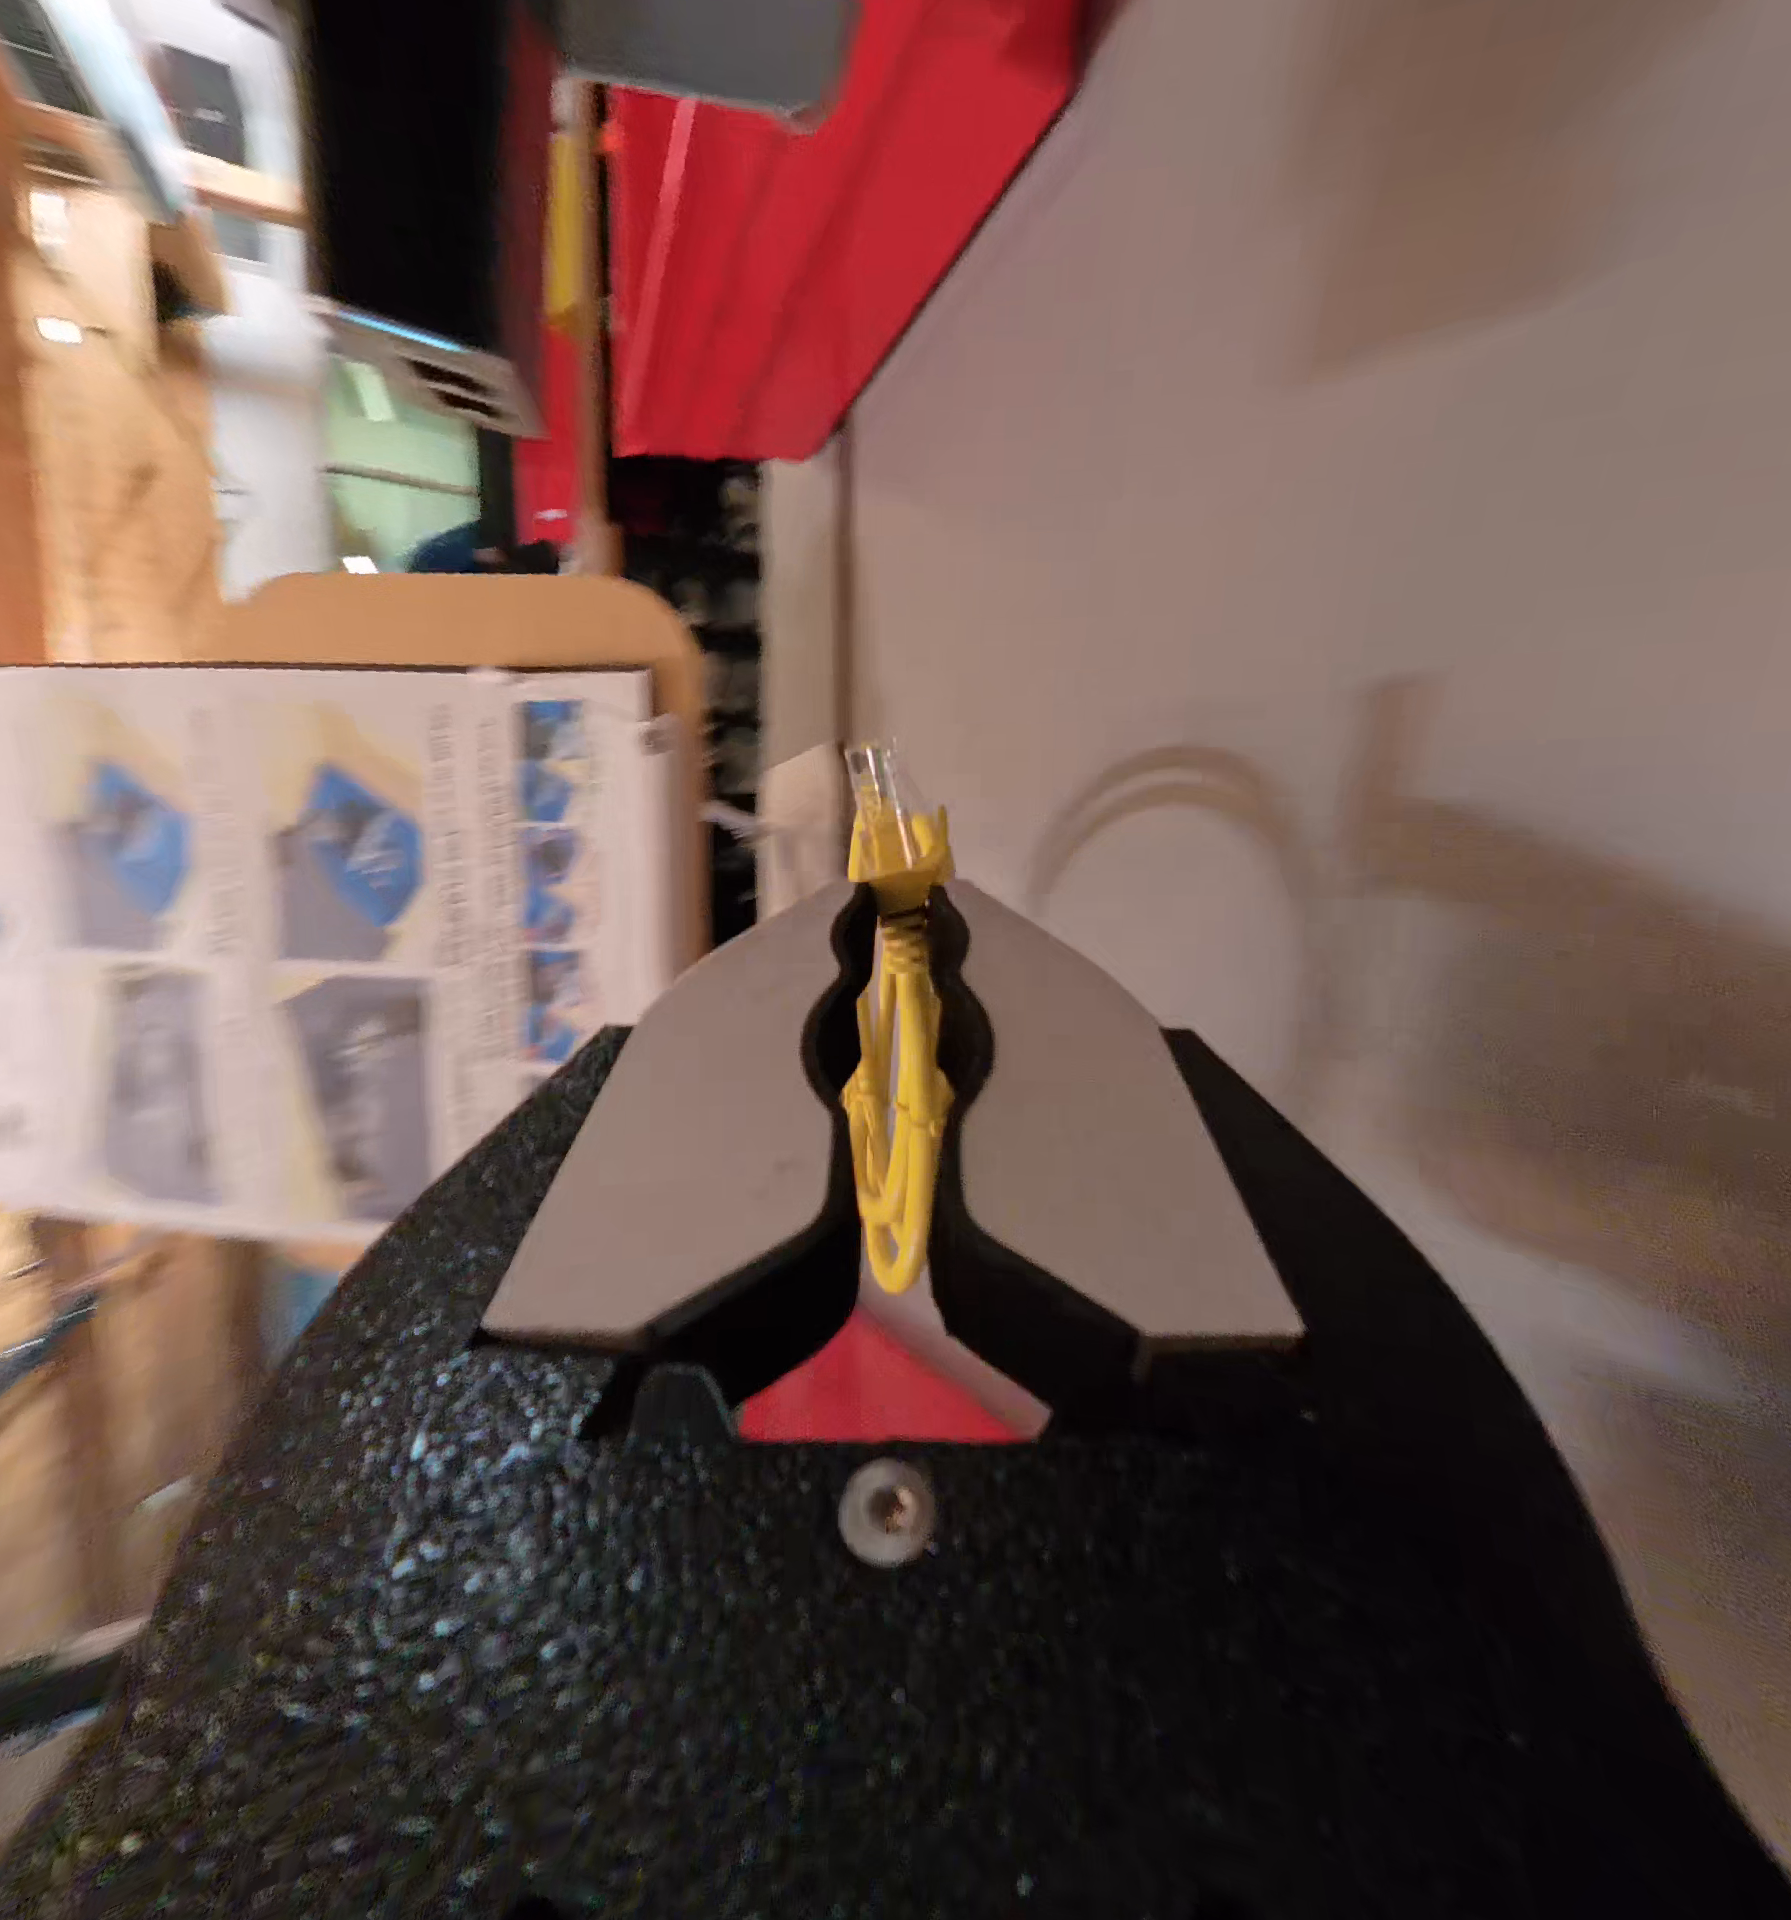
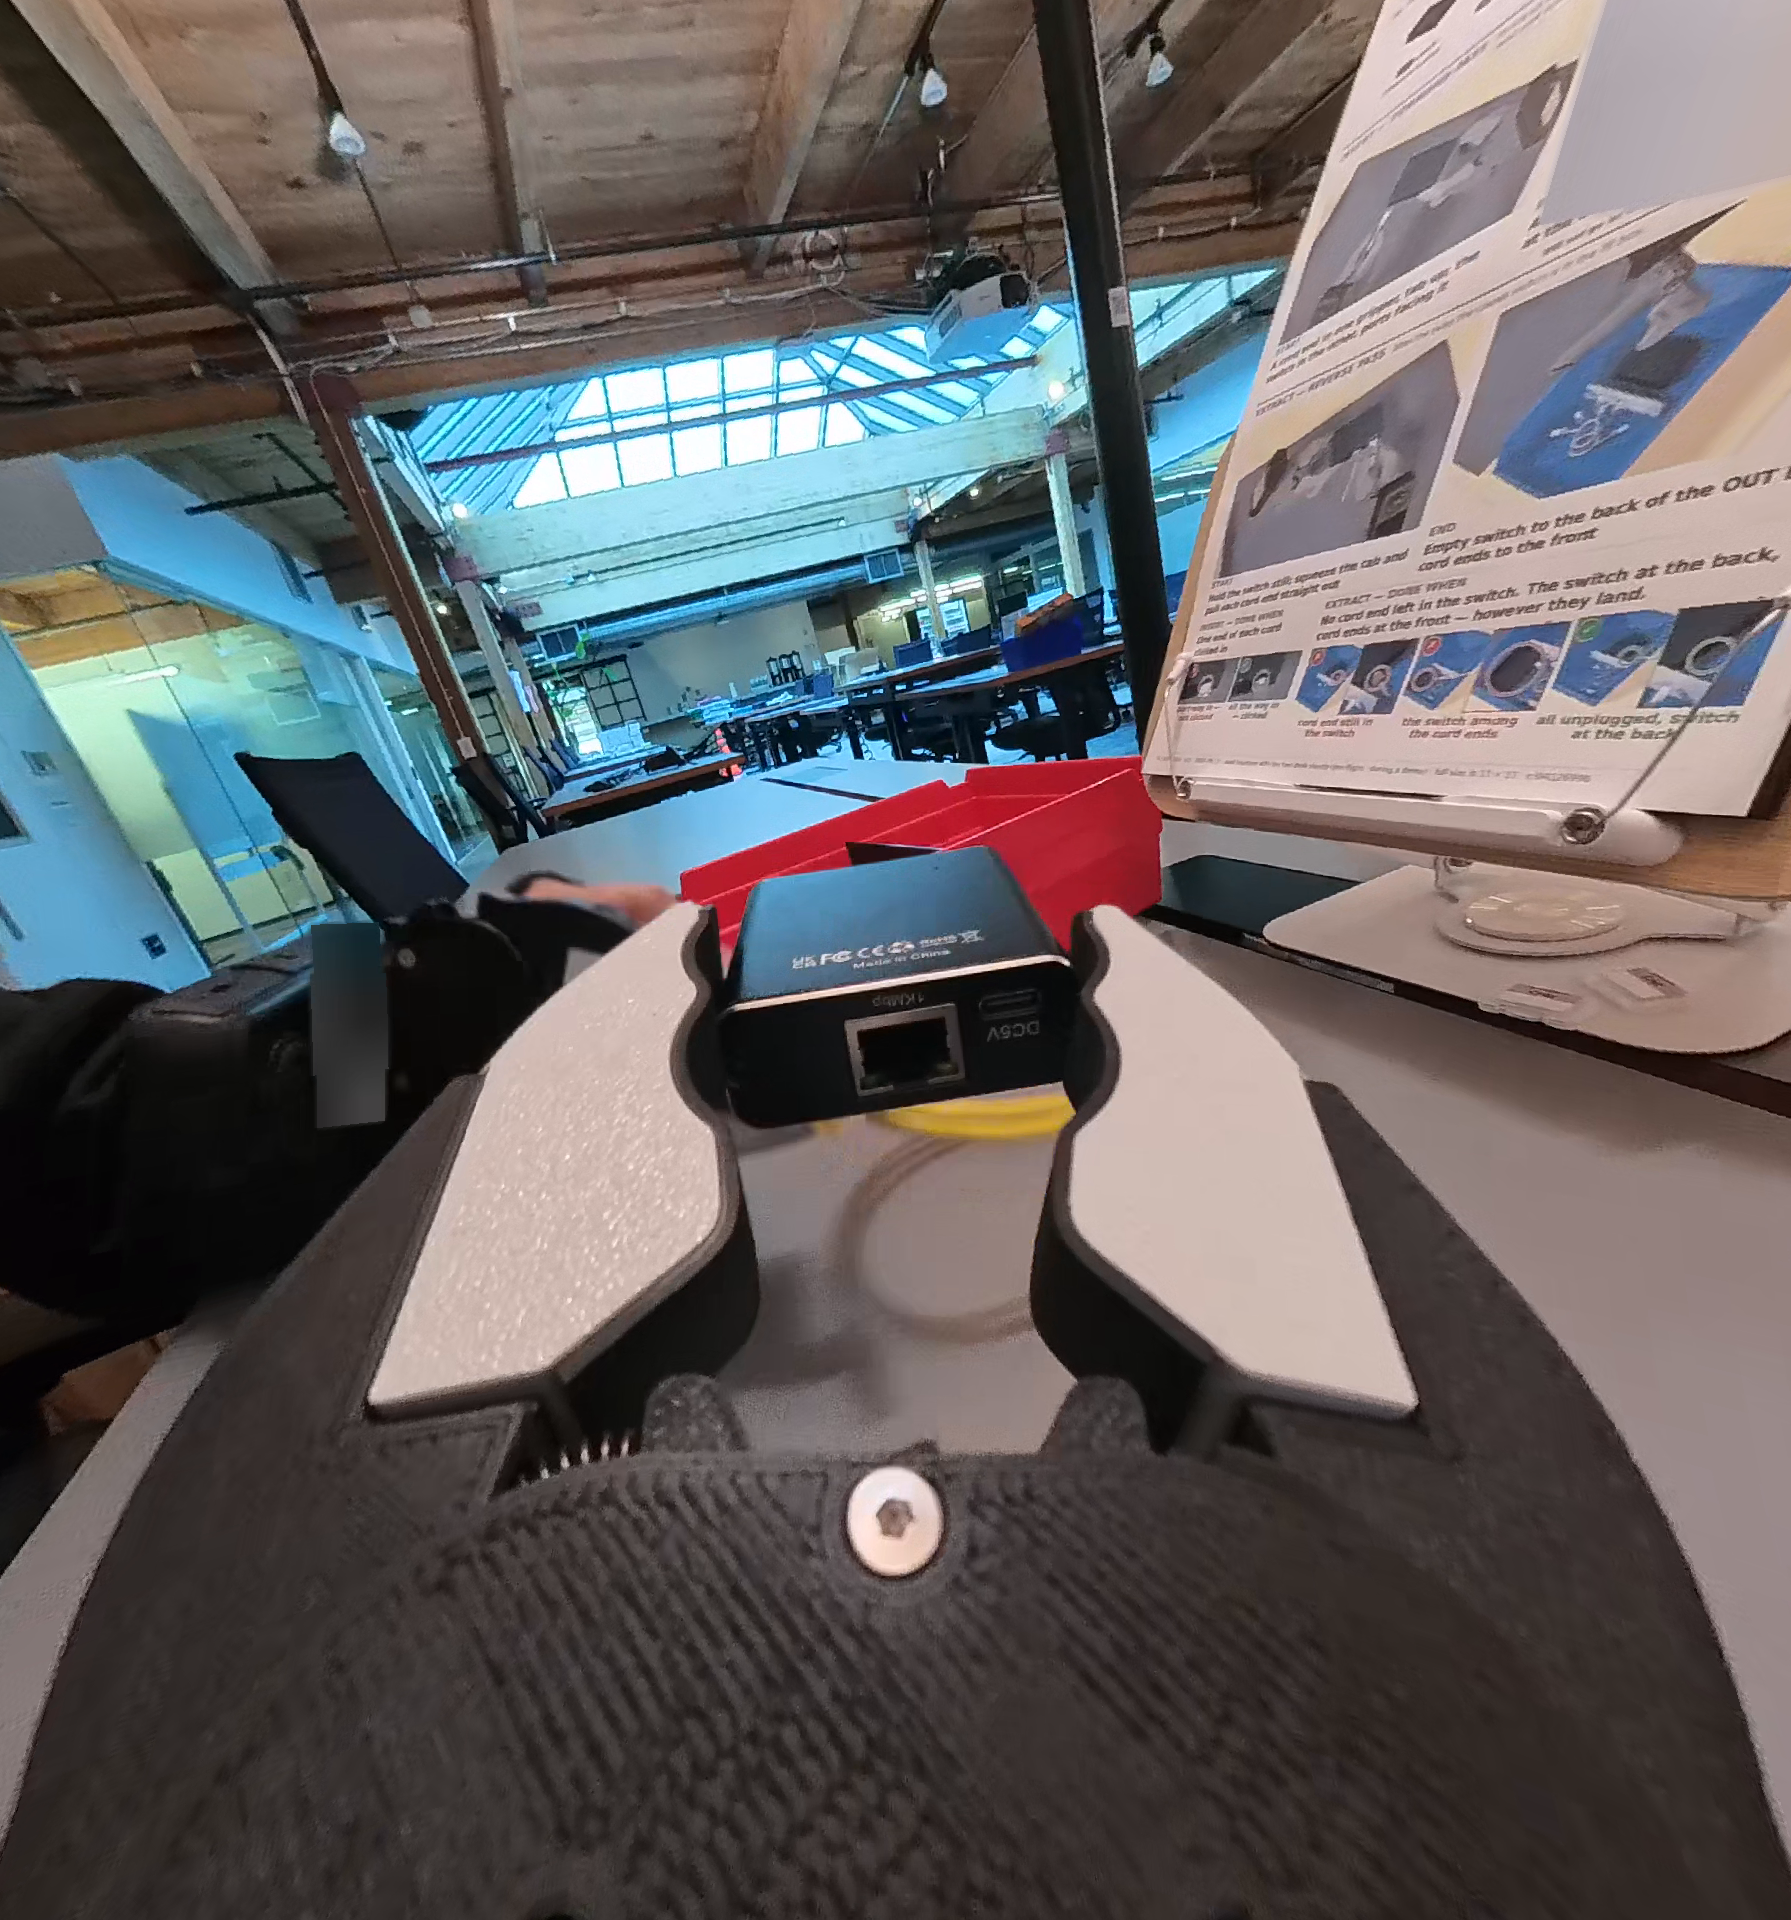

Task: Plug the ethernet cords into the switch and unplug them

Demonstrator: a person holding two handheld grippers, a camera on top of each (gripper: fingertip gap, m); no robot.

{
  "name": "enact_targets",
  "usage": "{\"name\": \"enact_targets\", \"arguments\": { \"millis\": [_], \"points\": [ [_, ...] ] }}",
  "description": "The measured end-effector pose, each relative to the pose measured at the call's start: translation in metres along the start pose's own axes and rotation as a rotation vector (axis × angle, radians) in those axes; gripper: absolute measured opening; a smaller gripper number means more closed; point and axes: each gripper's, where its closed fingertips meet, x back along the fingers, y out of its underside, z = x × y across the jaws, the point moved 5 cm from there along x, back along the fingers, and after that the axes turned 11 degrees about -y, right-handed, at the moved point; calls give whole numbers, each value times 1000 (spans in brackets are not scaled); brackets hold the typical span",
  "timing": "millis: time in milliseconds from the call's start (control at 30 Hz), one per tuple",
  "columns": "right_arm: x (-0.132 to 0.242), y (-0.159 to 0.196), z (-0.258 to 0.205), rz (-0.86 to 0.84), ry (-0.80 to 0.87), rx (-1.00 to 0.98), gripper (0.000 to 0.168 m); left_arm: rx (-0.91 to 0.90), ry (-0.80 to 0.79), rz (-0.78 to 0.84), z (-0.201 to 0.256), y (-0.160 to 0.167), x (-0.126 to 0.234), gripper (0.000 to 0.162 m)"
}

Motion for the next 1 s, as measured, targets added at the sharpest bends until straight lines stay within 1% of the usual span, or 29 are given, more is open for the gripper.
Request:
{"name": "enact_targets", "arguments": {
  "millis": [33,100,167,300,367,467,633,1000],
  "points": [
    [-1,1,-1,-6,-11,6,65,-57,-56,-20,-9,0,0,10],
    [-4,1,-6,0,-58,16,65,-176,-147,-58,-27,-2,2,9],
    [-7,-1,-15,31,-139,22,65,-276,-210,-74,-42,-6,3,9],
    [-11,-3,-25,61,-236,7,65,-346,-248,-3,-63,-22,7,9],
    [-12,-4,-25,73,-234,27,64,-352,-237,27,-70,-28,8,9],
    [-12,-4,-25,72,-225,51,65,-311,-207,56,-76,-35,9,9],
    [-15,-1,-22,70,-190,67,65,-311,-147,100,-75,-41,10,9],
    [-23,7,-20,11,-157,59,65,-356,-111,60,-68,-31,6,9]
  ]
}}
